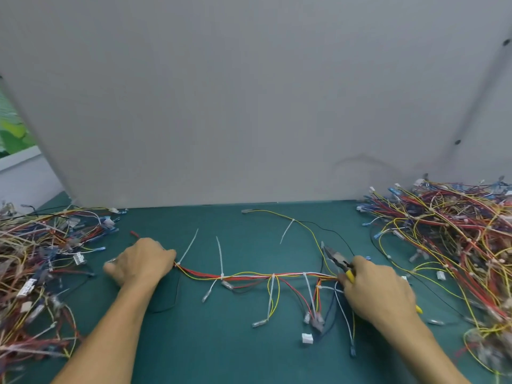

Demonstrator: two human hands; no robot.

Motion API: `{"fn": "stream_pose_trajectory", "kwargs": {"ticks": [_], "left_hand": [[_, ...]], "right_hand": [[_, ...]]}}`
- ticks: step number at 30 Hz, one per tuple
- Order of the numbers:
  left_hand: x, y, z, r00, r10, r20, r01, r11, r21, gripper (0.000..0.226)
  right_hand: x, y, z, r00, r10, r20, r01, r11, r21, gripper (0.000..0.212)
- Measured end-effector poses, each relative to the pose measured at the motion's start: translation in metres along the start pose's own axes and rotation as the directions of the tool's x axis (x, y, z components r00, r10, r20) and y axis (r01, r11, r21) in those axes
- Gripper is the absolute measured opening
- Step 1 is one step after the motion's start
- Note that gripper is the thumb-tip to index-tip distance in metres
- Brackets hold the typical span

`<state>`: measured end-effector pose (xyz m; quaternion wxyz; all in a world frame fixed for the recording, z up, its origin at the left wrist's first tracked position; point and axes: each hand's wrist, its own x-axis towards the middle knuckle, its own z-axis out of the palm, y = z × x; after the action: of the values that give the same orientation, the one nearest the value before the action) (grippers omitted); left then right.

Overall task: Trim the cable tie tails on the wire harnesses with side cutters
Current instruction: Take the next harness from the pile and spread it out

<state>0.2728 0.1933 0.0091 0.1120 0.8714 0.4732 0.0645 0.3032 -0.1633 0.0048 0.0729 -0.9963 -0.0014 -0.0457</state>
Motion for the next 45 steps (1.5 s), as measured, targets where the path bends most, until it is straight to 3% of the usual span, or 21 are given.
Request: {"fn": "stream_pose_trajectory", "kwargs": {"ticks": [3, 6, 8, 10, 12, 17, 20, 24, 26, 29, 33, 37, 45], "left_hand": [[-0.008, -0.004, 0.004, 0.999, 0.054, -0.010, -0.054, 0.996, -0.076, 0.019], [-0.021, -0.013, 0.007, 0.986, 0.152, -0.061, -0.164, 0.936, -0.312, 0.011], [-0.030, -0.017, 0.009, 0.985, 0.162, -0.055, -0.165, 0.810, -0.562, 0.012], [-0.038, -0.020, 0.010, 0.990, 0.138, 0.025, -0.065, 0.607, -0.792, 0.015], [-0.043, -0.022, 0.011, 0.991, 0.114, 0.073, 0.013, 0.459, -0.889, 0.017], [-0.035, -0.022, 0.009, 0.994, 0.075, 0.080, 0.058, 0.269, -0.961, 0.023], [-0.031, -0.021, 0.007, 0.992, 0.060, 0.113, 0.100, 0.187, -0.977, 0.022], [-0.024, -0.018, 0.005, 0.990, -0.033, 0.139, 0.142, 0.143, -0.979, 0.036], [-0.022, -0.019, 0.002, 0.981, -0.068, 0.183, 0.190, 0.117, -0.975, 0.046], [-0.022, -0.019, -0.004, 0.955, 0.002, 0.295, 0.295, -0.007, -0.955, 0.046], [-0.024, -0.020, -0.010, 0.878, 0.137, 0.459, 0.462, 0.011, -0.887, 0.006], [-0.030, -0.019, -0.014, 0.795, 0.274, 0.541, 0.543, 0.074, -0.836, 0.011], [-0.042, -0.011, -0.008, 0.844, 0.437, 0.312, 0.230, 0.230, -0.946, 0.030]], "right_hand": [[-0.004, 0.006, -0.002, 0.998, -0.066, 0.009, 0.067, 0.996, -0.062, 0.030], [-0.006, 0.012, -0.005, 0.990, -0.136, 0.025, 0.137, 0.990, -0.019, 0.031], [-0.008, 0.018, -0.006, 0.977, -0.214, 0.020, 0.213, 0.977, 0.022, 0.028], [-0.009, 0.023, -0.006, 0.955, -0.297, 0.009, 0.296, 0.954, 0.049, 0.025], [-0.010, 0.024, -0.007, 0.941, -0.338, 0.014, 0.336, 0.938, 0.081, 0.021], [-0.002, 0.030, -0.017, 0.933, -0.340, 0.114, 0.294, 0.907, 0.302, 0.025], [0.003, 0.034, -0.028, 0.952, -0.292, 0.093, 0.233, 0.887, 0.399, 0.014], [0.008, 0.045, -0.046, 0.977, -0.210, 0.026, 0.182, 0.897, 0.403, 0.005], [0.007, 0.044, -0.047, 0.968, -0.247, 0.050, 0.212, 0.904, 0.373, 0.005], [0.001, 0.033, -0.036, 0.931, -0.353, 0.092, 0.307, 0.895, 0.323, 0.007], [-0.003, 0.019, -0.019, 0.906, -0.405, 0.123, 0.367, 0.897, 0.246, 0.013], [-0.003, 0.019, -0.017, 0.910, -0.397, 0.121, 0.367, 0.906, 0.213, 0.014], [-0.003, 0.017, -0.016, 0.919, -0.373, 0.128, 0.331, 0.906, 0.266, 0.017]]}}
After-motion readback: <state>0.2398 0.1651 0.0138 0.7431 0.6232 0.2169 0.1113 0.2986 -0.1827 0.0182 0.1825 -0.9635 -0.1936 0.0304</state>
